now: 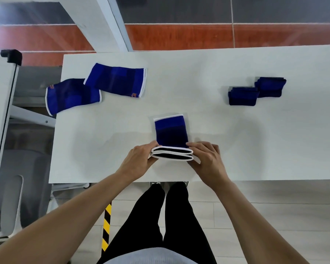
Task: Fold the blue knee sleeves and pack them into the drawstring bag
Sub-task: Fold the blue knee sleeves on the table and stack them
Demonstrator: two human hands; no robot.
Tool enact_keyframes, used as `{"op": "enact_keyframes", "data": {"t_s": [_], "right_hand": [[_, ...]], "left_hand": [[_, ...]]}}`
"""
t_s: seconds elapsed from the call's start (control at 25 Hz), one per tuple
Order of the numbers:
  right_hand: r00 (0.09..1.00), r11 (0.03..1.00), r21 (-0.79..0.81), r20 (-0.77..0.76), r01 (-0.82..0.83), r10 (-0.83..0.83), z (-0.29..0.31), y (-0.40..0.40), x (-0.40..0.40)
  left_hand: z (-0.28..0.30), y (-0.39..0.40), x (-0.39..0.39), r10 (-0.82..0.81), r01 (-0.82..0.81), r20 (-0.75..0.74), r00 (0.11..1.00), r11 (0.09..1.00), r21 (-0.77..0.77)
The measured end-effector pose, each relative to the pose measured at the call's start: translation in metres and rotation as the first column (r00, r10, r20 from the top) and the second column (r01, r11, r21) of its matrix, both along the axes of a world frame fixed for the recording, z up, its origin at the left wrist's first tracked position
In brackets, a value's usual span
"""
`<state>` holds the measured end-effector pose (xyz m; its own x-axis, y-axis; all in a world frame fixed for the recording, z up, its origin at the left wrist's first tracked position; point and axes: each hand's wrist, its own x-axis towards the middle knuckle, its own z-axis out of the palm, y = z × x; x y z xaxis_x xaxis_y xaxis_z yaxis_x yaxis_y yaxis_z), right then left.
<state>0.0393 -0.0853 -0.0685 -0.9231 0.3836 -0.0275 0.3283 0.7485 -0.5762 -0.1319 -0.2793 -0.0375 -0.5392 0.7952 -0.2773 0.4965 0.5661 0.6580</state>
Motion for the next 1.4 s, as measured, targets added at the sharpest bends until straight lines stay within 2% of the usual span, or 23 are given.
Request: {"op": "enact_keyframes", "data": {"t_s": [0.08, 0.16, 0.24, 0.32, 0.56, 0.64, 0.72, 0.76, 0.84, 0.88, 0.92, 1.0, 1.08, 1.16, 1.2, 1.28, 1.4], "right_hand": [[0.995, 0.982, -0.155, 0.025, 0.104, -0.101, 0.004, -0.007, -0.008], [0.970, 0.922, -0.305, 0.123, 0.240, -0.211, 0.007, -0.012, -0.019], [0.922, 0.835, -0.405, 0.259, 0.373, -0.286, 0.009, -0.012, -0.031], [0.874, 0.776, -0.423, 0.348, 0.469, -0.339, 0.009, -0.012, -0.041], [0.818, 0.723, -0.393, 0.366, 0.568, -0.443, 0.006, -0.014, -0.052], [0.801, 0.715, -0.371, 0.373, 0.592, -0.469, 0.004, -0.015, -0.055], [0.774, 0.704, -0.340, 0.395, 0.624, -0.495, 0.003, -0.016, -0.059], [0.765, 0.707, -0.317, 0.404, 0.632, -0.502, 0.003, -0.016, -0.062], [0.756, 0.734, -0.253, 0.417, 0.630, -0.505, 0.002, -0.020, -0.066], [0.752, 0.749, -0.215, 0.422, 0.626, -0.507, 0.002, -0.021, -0.068], [0.749, 0.758, -0.189, 0.421, 0.624, -0.511, 0.003, -0.022, -0.069], [0.757, 0.762, -0.171, 0.375, 0.624, -0.535, 0.004, -0.024, -0.070], [0.811, 0.832, -0.015, 0.234, 0.554, -0.536, 0.002, -0.026, -0.071], [0.913, 0.906, 0.178, 0.077, 0.383, -0.401, -0.004, -0.027, -0.066], [0.957, 0.935, 0.222, 0.025, 0.275, -0.288, -0.008, -0.029, -0.062], [0.989, 0.962, 0.236, 0.012, 0.137, -0.144, -0.015, -0.029, -0.053], [0.987, 0.961, 0.232, 0.024, 0.150, -0.160, -0.021, -0.012, -0.053]], "left_hand": [[0.002, 0.005, -0.002, 0.143, -0.143, 0.123, 0.982, 0.990, -0.010], [0.001, 0.012, -0.005, 0.274, -0.269, 0.229, 0.934, 0.962, -0.051], [-0.004, 0.019, -0.008, 0.323, -0.309, 0.286, 0.902, 0.947, -0.094], [-0.008, 0.025, -0.008, 0.319, -0.295, 0.305, 0.897, 0.947, -0.125], [-0.017, 0.041, -0.013, 0.401, -0.379, 0.200, 0.894, 0.915, -0.140], [-0.022, 0.047, -0.011, 0.446, -0.426, 0.126, 0.886, 0.890, -0.162], [-0.023, 0.053, -0.006, 0.476, -0.472, 0.017, 0.879, 0.875, -0.102], [-0.023, 0.054, -0.003, 0.445, -0.449, -0.085, 0.891, 0.893, -0.025], [-0.030, 0.052, 0.000, 0.216, -0.209, -0.397, 0.892, 0.976, 0.060], [-0.037, 0.049, 0.000, 0.061, -0.053, -0.527, 0.848, 0.998, 0.030], [-0.043, 0.046, -0.001, -0.061, 0.050, -0.589, 0.806, 0.998, -0.036], [-0.049, 0.044, -0.003, -0.144, 0.070, -0.558, 0.817, 0.986, -0.152], [-0.051, 0.046, -0.006, -0.140, 0.042, -0.494, 0.858, 0.978, -0.205], [-0.053, 0.051, -0.006, -0.159, 0.051, -0.465, 0.871, 0.970, -0.238], [-0.053, 0.053, -0.007, -0.161, 0.051, -0.451, 0.878, 0.968, -0.246], [-0.054, 0.057, -0.013, -0.169, 0.064, -0.413, 0.895, 0.964, -0.257], [-0.053, 0.069, -0.027, -0.170, 0.080, -0.347, 0.922, 0.962, -0.261]]}}
